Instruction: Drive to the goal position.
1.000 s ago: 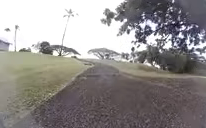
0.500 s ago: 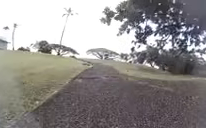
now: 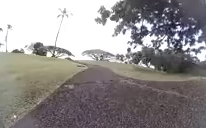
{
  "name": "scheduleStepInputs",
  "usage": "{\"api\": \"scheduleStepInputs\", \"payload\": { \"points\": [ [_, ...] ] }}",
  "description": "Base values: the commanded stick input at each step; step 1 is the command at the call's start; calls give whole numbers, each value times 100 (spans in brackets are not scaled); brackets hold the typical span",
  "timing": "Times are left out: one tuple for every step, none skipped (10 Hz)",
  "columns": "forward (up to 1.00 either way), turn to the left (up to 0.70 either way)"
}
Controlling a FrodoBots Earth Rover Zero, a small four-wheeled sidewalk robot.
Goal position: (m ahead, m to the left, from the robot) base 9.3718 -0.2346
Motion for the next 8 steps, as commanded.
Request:
{"api": "scheduleStepInputs", "payload": {
  "points": [
    [85,0],
    [85,0],
    [85,0],
    [85,0],
    [85,0],
    [85,12],
    [85,34],
    [85,30]
  ]
}}
